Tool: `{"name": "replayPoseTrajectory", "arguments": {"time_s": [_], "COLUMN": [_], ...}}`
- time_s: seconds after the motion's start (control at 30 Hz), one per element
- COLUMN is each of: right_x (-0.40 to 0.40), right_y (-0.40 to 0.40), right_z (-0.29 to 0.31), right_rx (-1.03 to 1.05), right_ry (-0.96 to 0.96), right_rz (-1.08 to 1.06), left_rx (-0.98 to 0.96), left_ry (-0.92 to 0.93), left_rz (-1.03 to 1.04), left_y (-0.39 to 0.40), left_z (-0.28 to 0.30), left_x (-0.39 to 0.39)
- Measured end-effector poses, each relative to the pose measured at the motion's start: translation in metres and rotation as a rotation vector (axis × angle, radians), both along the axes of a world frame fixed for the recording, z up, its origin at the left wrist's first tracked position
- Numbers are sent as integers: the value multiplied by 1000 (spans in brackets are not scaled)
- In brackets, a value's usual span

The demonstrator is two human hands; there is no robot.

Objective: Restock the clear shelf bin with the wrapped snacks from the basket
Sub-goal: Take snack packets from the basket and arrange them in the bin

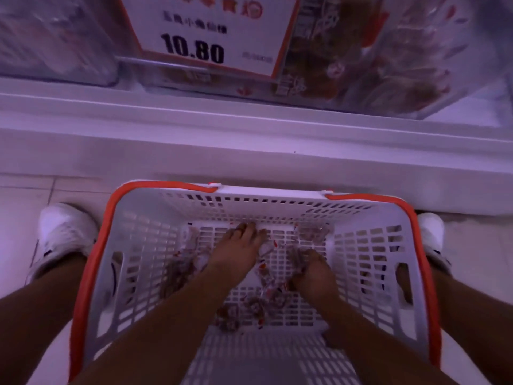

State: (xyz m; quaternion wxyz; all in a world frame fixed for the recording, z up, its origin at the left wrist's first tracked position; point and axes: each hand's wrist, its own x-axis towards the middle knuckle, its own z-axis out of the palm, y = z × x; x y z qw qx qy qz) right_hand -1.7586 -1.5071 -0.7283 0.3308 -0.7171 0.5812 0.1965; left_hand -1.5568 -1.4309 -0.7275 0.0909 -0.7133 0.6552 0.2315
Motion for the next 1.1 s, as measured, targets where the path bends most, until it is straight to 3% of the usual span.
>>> {"name": "replayPoseTrajectory", "arguments": {"time_s": [0.2,0.33,0.43,0.5,0.63,0.7,0.93,1.1], "right_x": [16,35,43,51,67,69,55,48], "right_y": [1,3,1,2,-1,-9,-12,1], "right_z": [-6,-9,-8,-8,-11,-11,-11,-7], "right_rx": [-127,-174,-179,-225,-280,-275,-211,-124], "right_ry": [86,78,-45,-113,-64,-34,8,-106], "right_rz": [224,236,189,299,739,846,1084,543], "left_rx": [63,28,-13,-92,-248,-264,-96,30], "left_ry": [-48,212,315,272,72,11,-73,-110], "left_rz": [85,388,576,453,-226,-372,-369,-194], "left_y": [14,34,40,44,48,48,37,36], "left_z": [-16,-16,-15,-14,-11,-11,-13,-17], "left_x": [7,23,39,47,39,32,32,24]}}
